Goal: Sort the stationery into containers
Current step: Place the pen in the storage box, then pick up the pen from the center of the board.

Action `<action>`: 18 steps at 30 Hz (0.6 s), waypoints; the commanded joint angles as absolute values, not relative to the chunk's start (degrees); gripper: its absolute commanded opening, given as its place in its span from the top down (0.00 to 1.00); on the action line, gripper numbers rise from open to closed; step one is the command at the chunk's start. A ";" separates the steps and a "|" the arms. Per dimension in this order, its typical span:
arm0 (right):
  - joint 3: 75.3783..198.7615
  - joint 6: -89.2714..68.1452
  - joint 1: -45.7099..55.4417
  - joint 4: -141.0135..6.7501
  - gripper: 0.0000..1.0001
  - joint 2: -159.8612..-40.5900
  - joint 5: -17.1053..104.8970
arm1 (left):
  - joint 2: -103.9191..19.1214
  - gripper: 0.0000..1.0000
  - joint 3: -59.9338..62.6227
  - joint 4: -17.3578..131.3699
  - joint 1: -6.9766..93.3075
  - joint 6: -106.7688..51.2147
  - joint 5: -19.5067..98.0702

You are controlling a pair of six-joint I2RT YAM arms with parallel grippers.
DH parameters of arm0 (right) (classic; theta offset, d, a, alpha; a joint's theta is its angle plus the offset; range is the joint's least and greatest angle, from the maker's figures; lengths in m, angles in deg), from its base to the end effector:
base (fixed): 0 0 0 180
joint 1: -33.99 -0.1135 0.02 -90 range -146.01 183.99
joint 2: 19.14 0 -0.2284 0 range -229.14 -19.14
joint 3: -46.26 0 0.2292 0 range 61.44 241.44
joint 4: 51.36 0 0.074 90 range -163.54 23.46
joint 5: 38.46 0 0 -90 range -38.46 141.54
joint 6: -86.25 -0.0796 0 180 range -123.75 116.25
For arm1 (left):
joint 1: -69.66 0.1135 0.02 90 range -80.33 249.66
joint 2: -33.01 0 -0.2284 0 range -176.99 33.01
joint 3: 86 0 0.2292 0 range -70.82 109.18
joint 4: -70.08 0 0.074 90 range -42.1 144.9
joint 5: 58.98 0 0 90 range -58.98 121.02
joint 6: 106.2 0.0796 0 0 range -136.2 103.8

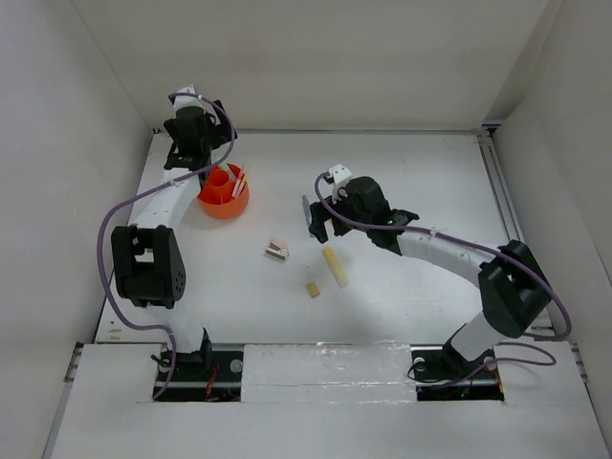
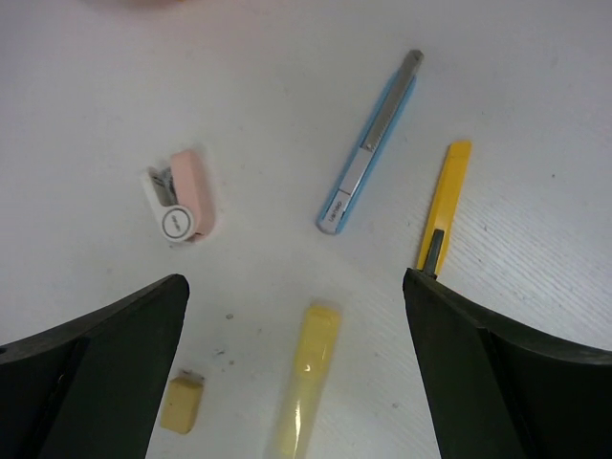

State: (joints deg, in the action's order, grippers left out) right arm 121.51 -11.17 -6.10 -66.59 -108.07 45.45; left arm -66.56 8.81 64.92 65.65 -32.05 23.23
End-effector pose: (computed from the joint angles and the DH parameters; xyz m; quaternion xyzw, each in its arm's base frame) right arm 0.2795 0.2463 0.2136 -0.2678 0.8177 0.2463 0.4461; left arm 0.4366 -0.0198 0.2934 -0.1222 0.7552 -0.0595 0.6412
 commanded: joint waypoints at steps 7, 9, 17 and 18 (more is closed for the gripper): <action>133.59 -11.83 -10.12 -83.03 0.00 -118.90 61.01 | -62.27 0.00 28.91 44.30 65.36 -38.86 10.65; 132.72 -12.63 -11.26 -83.85 0.00 -118.90 63.31 | -62.97 0.00 35.48 35.42 65.36 -41.06 9.41; 120.95 -19.73 -12.58 -84.99 0.03 -112.23 61.56 | -64.66 0.00 50.12 15.79 64.83 -53.88 10.63; 119.81 -20.53 -12.59 -84.99 0.03 -111.52 61.56 | -63.25 0.00 48.46 15.79 64.83 -56.43 10.63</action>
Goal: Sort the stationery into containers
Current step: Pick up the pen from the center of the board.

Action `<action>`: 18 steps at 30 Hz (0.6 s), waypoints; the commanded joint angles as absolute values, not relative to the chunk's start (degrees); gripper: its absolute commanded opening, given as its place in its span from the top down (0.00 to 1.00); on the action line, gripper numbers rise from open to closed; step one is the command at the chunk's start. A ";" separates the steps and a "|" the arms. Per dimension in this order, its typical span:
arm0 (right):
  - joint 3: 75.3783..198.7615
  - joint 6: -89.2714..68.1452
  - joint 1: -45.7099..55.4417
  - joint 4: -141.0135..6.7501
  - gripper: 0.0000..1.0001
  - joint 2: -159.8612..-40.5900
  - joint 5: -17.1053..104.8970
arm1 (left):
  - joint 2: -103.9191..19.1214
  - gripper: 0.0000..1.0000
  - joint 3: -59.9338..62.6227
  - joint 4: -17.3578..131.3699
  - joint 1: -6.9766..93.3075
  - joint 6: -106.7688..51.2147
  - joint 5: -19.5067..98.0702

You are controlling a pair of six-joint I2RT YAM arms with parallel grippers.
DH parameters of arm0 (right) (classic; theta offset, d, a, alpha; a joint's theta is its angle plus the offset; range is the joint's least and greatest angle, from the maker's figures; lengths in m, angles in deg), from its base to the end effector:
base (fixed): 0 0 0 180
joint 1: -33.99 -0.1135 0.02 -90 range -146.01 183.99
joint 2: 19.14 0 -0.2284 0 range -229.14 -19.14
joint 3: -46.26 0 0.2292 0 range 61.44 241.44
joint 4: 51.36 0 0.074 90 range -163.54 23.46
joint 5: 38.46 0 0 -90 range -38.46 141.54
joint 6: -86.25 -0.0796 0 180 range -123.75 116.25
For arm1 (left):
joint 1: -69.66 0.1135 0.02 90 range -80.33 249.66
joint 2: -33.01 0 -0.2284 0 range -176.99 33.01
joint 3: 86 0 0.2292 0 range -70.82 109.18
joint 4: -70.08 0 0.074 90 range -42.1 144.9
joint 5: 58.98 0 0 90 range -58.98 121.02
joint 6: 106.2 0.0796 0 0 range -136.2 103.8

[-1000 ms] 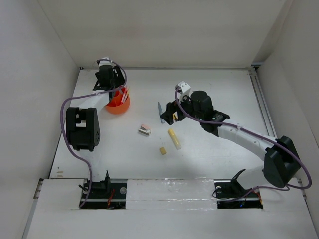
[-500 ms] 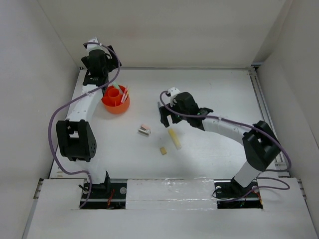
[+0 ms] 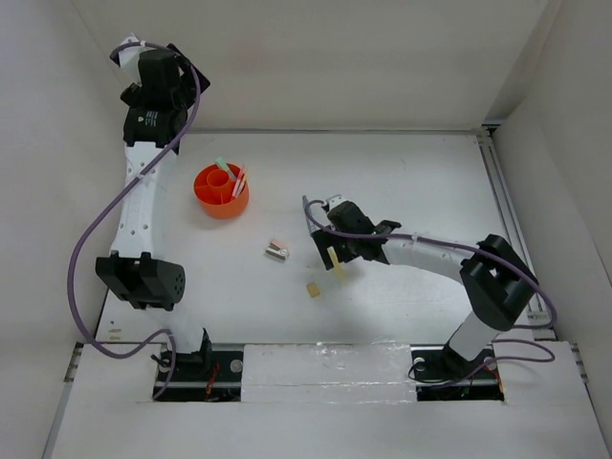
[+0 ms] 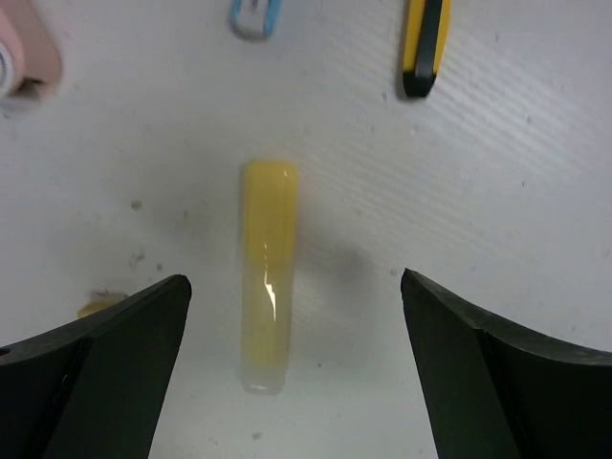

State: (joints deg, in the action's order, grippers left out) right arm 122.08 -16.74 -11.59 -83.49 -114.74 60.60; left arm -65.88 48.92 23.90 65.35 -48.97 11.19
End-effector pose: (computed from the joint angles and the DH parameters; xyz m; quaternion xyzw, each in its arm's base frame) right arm 0.2554 0.2427 0.1431 -0.2397 0.9117 0.0940 0.3202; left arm 0.3881 -0.0022 0.4477 -0.2928 0.7051 -0.0758 0.6414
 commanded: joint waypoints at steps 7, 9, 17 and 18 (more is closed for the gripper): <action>114.35 -23.96 -13.47 -84.38 0.13 -110.64 60.94 | -50.50 0.00 31.58 25.53 65.71 -61.37 11.60; 113.82 -24.75 -14.08 -84.38 0.18 -112.04 60.94 | -49.97 0.00 30.95 26.07 65.71 -58.92 12.29; 113.82 -28.27 -18.47 -84.38 0.38 -116.17 64.11 | -53.30 0.00 33.50 23.97 65.71 -56.36 15.29; 113.82 -28.27 -18.48 -84.38 0.41 -116.79 64.11 | -53.30 0.00 33.50 23.96 65.71 -56.36 15.98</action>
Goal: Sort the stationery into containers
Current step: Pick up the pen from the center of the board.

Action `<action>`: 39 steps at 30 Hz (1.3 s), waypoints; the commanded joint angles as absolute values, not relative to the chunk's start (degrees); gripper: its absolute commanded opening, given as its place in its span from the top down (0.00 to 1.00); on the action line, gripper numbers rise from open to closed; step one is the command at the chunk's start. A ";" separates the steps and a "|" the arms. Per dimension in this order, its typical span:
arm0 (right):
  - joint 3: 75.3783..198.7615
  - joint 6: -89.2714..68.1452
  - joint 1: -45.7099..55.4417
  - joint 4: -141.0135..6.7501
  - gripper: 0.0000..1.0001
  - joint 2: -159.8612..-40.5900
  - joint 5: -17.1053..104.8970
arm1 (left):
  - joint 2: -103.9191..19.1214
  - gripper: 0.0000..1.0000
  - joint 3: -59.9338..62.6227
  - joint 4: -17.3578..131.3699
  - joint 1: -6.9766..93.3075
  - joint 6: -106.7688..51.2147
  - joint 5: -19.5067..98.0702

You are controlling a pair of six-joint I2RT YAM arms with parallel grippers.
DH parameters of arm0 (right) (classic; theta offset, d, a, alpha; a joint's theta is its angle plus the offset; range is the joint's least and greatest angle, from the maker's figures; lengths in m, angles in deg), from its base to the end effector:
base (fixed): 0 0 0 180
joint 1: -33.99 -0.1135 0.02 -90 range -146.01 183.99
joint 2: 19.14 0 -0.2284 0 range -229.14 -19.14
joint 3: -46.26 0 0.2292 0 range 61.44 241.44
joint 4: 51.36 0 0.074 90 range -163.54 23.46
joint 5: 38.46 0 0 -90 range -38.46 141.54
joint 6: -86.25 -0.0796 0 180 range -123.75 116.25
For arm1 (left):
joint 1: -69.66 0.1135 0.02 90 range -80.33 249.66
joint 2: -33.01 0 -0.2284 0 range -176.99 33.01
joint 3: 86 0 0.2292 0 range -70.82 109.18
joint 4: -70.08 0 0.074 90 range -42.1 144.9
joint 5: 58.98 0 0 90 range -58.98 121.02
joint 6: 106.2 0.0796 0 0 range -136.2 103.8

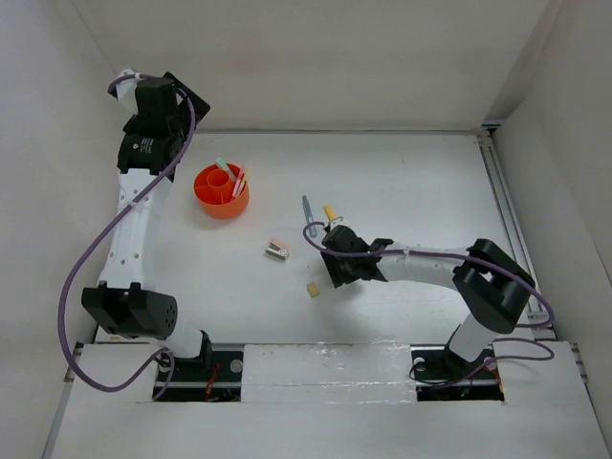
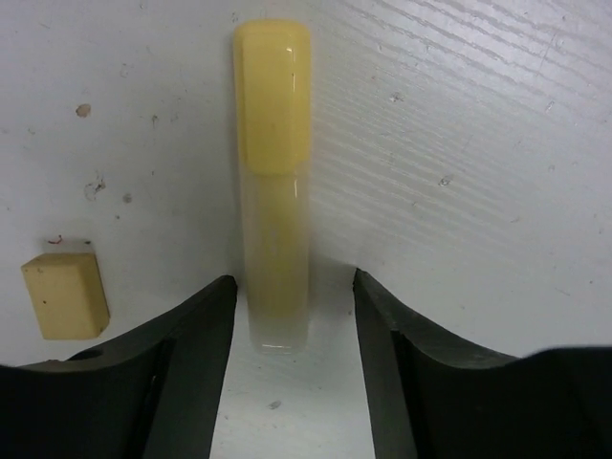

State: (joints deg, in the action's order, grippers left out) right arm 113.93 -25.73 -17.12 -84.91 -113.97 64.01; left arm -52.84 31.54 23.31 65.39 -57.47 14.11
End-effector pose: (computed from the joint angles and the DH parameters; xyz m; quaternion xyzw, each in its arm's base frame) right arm 0.2126 0.2362 0.1041 -0.2153 0.9378 0.0652 0.2645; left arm 0.3443 -0.0025 0.4226 -0.3339 0.7162 -0.1252 0.5999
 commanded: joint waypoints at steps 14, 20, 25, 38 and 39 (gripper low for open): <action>118.90 -26.43 -17.96 -85.78 1.00 -112.93 67.87 | -51.46 0.00 25.51 36.25 63.34 -52.50 41.10; 131.29 -19.31 -11.20 -86.06 1.00 -110.29 65.53 | -51.98 0.00 15.06 46.53 63.34 -57.49 59.91; 140.08 -16.58 -6.53 -82.80 1.00 -111.86 57.61 | -51.98 0.00 8.54 57.10 60.62 -60.58 66.70; 152.05 -16.40 -6.00 -78.31 1.00 -114.42 47.24 | -55.49 0.00 7.40 59.74 54.20 -60.58 67.76; 152.05 -16.40 -6.52 -78.31 1.00 -113.90 46.71 | -55.50 0.02 6.88 60.52 54.20 -61.19 67.76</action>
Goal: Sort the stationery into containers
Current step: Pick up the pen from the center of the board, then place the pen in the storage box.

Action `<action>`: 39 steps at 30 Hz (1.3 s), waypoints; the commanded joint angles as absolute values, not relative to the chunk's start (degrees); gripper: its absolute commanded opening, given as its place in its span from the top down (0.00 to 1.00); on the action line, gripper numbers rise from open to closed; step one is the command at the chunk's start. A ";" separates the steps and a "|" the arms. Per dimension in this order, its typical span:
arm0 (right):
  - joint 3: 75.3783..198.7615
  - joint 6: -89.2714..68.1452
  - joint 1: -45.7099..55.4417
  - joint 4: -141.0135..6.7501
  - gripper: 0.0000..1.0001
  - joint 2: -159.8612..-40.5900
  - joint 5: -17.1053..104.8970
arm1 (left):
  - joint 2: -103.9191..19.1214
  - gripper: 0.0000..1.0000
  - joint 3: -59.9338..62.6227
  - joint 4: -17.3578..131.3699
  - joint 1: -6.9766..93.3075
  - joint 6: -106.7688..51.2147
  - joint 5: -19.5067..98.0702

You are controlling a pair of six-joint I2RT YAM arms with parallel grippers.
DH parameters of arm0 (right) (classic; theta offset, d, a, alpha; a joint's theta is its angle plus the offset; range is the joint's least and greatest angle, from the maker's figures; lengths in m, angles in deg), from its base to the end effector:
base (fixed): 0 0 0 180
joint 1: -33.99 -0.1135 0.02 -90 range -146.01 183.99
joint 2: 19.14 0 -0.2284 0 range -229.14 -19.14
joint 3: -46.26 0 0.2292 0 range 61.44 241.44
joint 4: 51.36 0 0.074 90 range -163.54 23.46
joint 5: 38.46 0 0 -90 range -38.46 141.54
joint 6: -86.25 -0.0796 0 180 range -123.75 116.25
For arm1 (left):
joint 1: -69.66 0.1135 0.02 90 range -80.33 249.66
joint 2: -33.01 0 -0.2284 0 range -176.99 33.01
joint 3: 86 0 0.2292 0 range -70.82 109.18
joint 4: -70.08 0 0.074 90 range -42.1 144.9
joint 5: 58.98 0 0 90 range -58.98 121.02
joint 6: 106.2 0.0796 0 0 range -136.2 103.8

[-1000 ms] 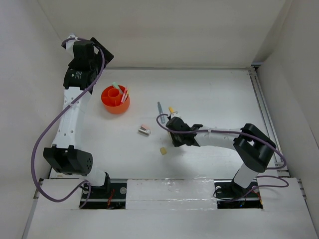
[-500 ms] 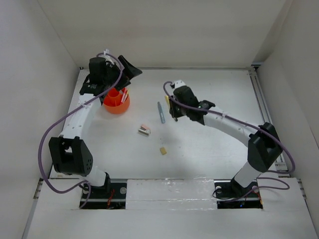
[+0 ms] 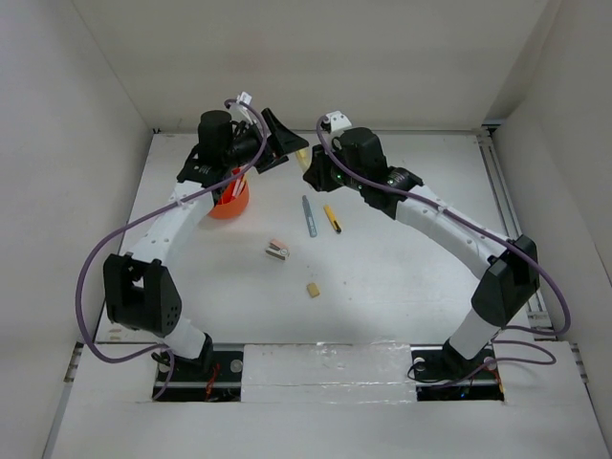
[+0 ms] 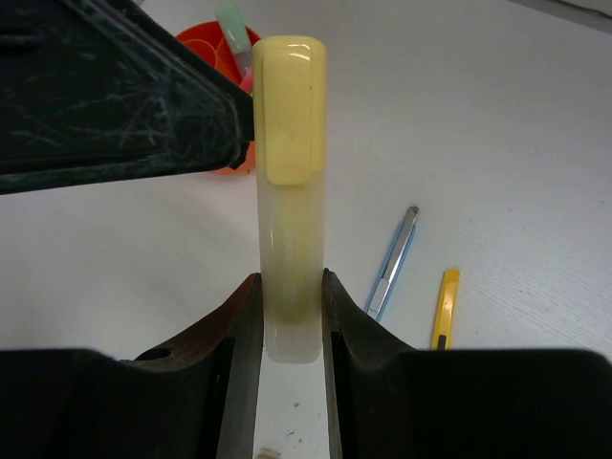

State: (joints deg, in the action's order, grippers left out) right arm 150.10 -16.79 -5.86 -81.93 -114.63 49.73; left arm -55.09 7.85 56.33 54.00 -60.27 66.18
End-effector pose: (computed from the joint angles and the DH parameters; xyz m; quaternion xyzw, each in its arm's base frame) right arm 0.3138 0.2651 0.3161 -0.2010 0.8054 0.2600 0.4934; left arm 0.3518 -0.1462 0.3454 0.0155 0.7461 -0.5091 0.4289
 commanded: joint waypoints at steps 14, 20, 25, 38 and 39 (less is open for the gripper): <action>153.72 -18.16 -8.19 -75.24 1.00 -114.51 44.25 | -56.55 0.99 7.56 61.50 54.20 -59.46 67.06; 149.16 -17.64 -8.19 -72.07 0.00 -113.10 43.71 | -59.18 1.00 14.76 54.40 54.20 -48.56 57.23; 139.77 -16.32 -5.56 -72.07 0.00 -108.72 45.03 | -62.52 1.00 26.02 49.10 57.08 -35.81 46.42; 124.80 -13.42 -3.28 -72.07 0.00 -102.03 45.03 | -67.72 1.00 23.06 59.11 67.81 -30.35 38.67; 124.80 -13.42 -3.27 -72.07 0.00 -102.03 44.08 | -67.72 1.00 23.04 59.12 67.82 -30.35 37.45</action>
